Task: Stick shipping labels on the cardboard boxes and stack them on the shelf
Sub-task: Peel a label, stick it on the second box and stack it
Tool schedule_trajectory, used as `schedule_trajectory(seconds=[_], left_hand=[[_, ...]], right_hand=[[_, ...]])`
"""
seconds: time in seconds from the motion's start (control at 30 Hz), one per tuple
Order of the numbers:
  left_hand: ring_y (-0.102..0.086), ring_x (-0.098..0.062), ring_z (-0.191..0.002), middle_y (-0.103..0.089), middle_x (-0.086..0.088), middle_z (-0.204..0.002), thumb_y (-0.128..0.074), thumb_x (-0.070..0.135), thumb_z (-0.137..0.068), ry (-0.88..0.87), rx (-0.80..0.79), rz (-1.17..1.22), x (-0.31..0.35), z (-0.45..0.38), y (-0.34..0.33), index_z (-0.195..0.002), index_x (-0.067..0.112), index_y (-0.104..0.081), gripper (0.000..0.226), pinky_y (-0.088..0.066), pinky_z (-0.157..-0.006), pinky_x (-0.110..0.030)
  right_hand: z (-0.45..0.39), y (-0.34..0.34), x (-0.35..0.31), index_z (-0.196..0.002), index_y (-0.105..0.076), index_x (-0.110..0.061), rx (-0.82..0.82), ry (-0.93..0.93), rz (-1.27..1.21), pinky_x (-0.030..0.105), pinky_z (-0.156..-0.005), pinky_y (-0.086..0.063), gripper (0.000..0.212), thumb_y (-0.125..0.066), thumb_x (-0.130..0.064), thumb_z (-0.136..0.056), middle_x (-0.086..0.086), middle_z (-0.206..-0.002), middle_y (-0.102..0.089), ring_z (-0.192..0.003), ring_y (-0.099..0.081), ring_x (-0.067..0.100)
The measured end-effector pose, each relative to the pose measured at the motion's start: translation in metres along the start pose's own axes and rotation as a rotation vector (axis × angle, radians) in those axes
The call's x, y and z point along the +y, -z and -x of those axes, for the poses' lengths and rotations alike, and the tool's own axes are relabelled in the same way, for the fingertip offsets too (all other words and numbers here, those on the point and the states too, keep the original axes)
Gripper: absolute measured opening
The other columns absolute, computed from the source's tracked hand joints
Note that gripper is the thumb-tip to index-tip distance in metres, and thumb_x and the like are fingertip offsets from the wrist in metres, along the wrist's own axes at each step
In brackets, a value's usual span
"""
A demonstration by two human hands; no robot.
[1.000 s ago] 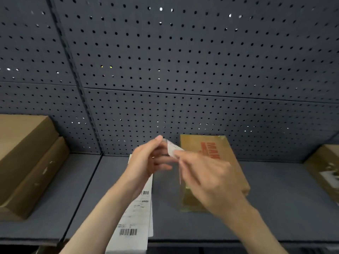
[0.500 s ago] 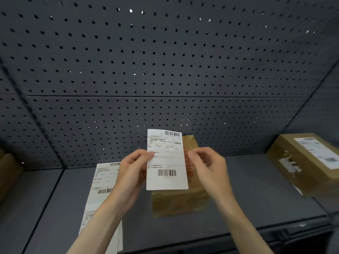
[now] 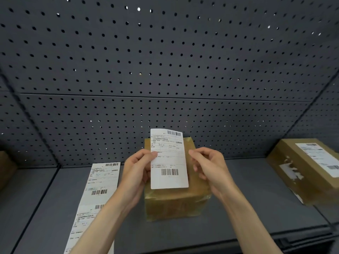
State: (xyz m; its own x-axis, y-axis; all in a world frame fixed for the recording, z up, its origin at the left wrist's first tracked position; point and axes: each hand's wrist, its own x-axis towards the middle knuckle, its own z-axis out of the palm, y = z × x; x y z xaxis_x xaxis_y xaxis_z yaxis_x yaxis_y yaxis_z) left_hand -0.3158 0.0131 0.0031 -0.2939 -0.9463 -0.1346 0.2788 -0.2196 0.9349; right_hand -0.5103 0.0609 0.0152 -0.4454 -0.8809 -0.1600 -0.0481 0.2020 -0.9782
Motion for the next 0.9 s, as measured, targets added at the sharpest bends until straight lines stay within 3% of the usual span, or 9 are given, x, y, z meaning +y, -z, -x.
schedule_trajectory(seconds=[0.1,0.27,0.33,0.4,0.47,0.57,0.63,0.7,0.9], left_hand=[[-0.073,-0.02,-0.068,-0.077,-0.009,-0.076,-0.061,0.013,-0.095,-0.015,-0.02,0.014,0.0,-0.004,-0.003,-0.075,0.009,-0.065,0.021,-0.053,-0.054,-0.026],[-0.075,-0.022,-0.073,-0.079,-0.012,-0.083,-0.06,0.012,-0.097,-0.012,-0.022,-0.018,-0.002,-0.008,-0.008,-0.071,0.012,-0.065,0.026,-0.056,-0.057,-0.028],[-0.076,-0.027,-0.082,-0.08,-0.014,-0.089,-0.059,0.013,-0.098,-0.027,0.005,-0.091,-0.005,-0.013,-0.006,-0.073,0.011,-0.068,0.027,-0.056,-0.066,-0.035],[-0.074,-0.034,-0.087,-0.08,-0.012,-0.091,-0.058,0.017,-0.1,-0.078,0.041,-0.23,-0.009,-0.018,-0.002,-0.077,0.01,-0.071,0.027,-0.055,-0.071,-0.042],[-0.072,-0.036,-0.088,-0.079,-0.006,-0.088,-0.059,0.023,-0.1,-0.152,0.065,-0.441,-0.012,-0.023,0.003,-0.079,0.013,-0.073,0.027,-0.055,-0.076,-0.049],[-0.065,-0.023,-0.071,-0.074,-0.001,-0.077,-0.058,0.025,-0.1,-0.246,0.102,-0.719,-0.014,-0.027,0.003,-0.075,0.013,-0.07,0.03,-0.047,-0.063,-0.038],[-0.057,-0.014,-0.064,-0.067,0.003,-0.072,-0.056,0.024,-0.101,-0.31,0.144,-0.856,-0.015,-0.03,0.002,-0.072,0.012,-0.064,0.032,-0.039,-0.056,-0.028],[-0.056,-0.012,-0.066,-0.061,0.005,-0.071,-0.054,0.025,-0.101,-0.362,0.176,-0.958,-0.017,-0.034,0.003,-0.069,0.013,-0.059,0.034,-0.038,-0.056,-0.029],[-0.057,-0.02,-0.071,-0.061,0.004,-0.072,-0.053,0.026,-0.099,-0.459,0.197,-1.226,-0.025,-0.043,0.007,-0.067,0.013,-0.057,0.034,-0.038,-0.073,-0.038]], right_hand=[[-0.003,0.001,-0.001,-0.105,-0.073,-0.017,-0.085,-0.05,0.005,0.021,-0.039,-0.025,0.014,-0.069,-0.028,-0.098,-0.001,-0.088,-0.077,-0.049,-0.049,0.01],[-0.002,0.006,-0.001,-0.093,-0.079,-0.006,-0.15,-0.003,0.034,0.017,-0.043,-0.029,0.017,-0.068,-0.018,-0.099,0.009,-0.07,-0.071,-0.041,-0.042,0.006],[-0.002,0.007,-0.004,-0.091,-0.077,0.001,-0.114,0.021,0.004,0.012,-0.041,-0.034,0.017,-0.067,-0.011,-0.099,0.007,-0.069,-0.073,-0.038,-0.05,0.001],[-0.001,0.006,-0.006,-0.089,-0.078,0.0,-0.091,0.052,0.037,0.013,-0.045,-0.043,0.019,-0.067,-0.012,-0.099,0.005,-0.073,-0.078,-0.049,-0.066,0.002],[-0.004,0.006,-0.004,-0.086,-0.08,-0.006,-0.075,0.091,0.139,0.021,-0.053,-0.052,0.023,-0.066,-0.019,-0.1,0.003,-0.08,-0.081,-0.068,-0.076,0.011],[-0.008,0.001,0.0,-0.074,-0.073,-0.011,-0.012,0.205,0.414,0.037,-0.059,-0.051,0.033,-0.063,-0.026,-0.101,0.0,-0.073,-0.076,-0.069,-0.071,0.016],[-0.009,-0.004,0.001,-0.065,-0.058,-0.018,0.022,0.288,0.648,0.031,-0.053,-0.04,0.04,-0.058,-0.031,-0.102,-0.004,-0.059,-0.061,-0.055,-0.054,0.012],[-0.007,-0.01,-0.001,-0.065,-0.048,-0.019,0.051,0.336,0.849,0.03,-0.052,-0.035,0.042,-0.051,-0.034,-0.105,-0.007,-0.057,-0.051,-0.051,-0.048,0.011],[-0.011,-0.015,-0.002,-0.077,-0.052,-0.015,0.061,0.315,1.083,0.037,-0.066,-0.039,0.035,-0.041,-0.03,-0.106,0.001,-0.083,-0.067,-0.07,-0.054,0.027]])
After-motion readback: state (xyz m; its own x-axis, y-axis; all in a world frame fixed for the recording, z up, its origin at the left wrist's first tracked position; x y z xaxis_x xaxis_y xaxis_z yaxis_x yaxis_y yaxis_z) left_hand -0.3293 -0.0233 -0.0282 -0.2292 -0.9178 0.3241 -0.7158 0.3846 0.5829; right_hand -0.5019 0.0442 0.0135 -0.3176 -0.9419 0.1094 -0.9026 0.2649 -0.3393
